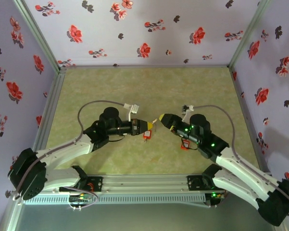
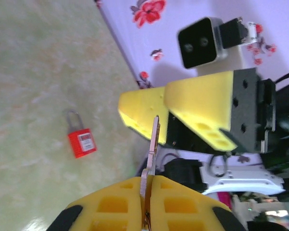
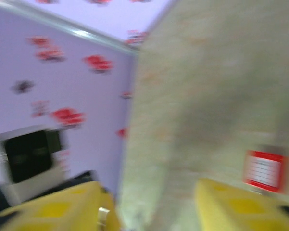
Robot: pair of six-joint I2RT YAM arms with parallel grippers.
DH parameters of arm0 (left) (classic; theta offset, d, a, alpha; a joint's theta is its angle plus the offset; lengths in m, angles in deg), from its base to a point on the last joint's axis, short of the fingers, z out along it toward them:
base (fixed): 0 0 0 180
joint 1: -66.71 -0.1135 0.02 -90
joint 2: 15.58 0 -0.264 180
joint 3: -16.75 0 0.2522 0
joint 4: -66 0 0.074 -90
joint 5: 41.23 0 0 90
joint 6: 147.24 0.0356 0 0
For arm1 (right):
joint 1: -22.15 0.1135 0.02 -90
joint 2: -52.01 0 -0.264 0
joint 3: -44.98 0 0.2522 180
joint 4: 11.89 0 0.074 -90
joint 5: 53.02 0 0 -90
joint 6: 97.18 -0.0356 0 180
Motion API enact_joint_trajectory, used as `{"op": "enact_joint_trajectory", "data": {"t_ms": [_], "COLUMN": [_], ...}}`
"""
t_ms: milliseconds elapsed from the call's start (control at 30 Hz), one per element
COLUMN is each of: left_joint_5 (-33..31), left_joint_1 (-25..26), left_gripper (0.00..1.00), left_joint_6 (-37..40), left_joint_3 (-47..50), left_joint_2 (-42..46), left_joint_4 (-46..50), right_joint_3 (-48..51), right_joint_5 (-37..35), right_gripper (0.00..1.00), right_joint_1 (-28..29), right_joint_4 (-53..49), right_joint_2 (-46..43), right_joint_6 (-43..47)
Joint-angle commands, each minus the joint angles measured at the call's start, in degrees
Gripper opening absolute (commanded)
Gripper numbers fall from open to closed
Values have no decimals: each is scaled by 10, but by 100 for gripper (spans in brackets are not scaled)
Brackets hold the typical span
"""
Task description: Unlock with the key
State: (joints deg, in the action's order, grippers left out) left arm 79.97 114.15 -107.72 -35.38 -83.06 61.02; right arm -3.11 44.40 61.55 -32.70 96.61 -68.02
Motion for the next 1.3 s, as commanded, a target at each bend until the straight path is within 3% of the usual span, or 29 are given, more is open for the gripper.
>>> {"op": "enact_joint_trajectory", "data": {"t_ms": [0, 100, 400, 700, 967, 1100, 1267], "left_joint_5": [-32, -52, -90, -120, -157, -195, -260], "left_joint_1": [0, 5, 28, 37, 58, 78, 108], "left_gripper": [0, 0, 0, 0, 0, 0, 0], "left_joint_6": [106, 141, 171, 162, 168, 175, 195], "left_joint_3": [-33, -25, 5, 28, 36, 44, 56], "left_joint_2": [18, 26, 26, 49, 60, 67, 66], "left_joint_4": [112, 136, 120, 114, 109, 94, 74], "right_joint_3": [-76, -71, 17, 3, 6, 5, 21], "right_joint_5": [-172, -202, -145, -151, -133, -129, -126], "right_gripper": [82, 83, 74, 68, 55, 38, 25], "right_joint_1": [-19, -54, -72, -80, -94, -98, -100], "right_joint_4": [-406, -507, -320, -291, -236, -228, -210], "right_joint_2": [5, 41, 176, 257, 302, 318, 321], "right_joint_6": [61, 74, 87, 120, 146, 150, 149]}}
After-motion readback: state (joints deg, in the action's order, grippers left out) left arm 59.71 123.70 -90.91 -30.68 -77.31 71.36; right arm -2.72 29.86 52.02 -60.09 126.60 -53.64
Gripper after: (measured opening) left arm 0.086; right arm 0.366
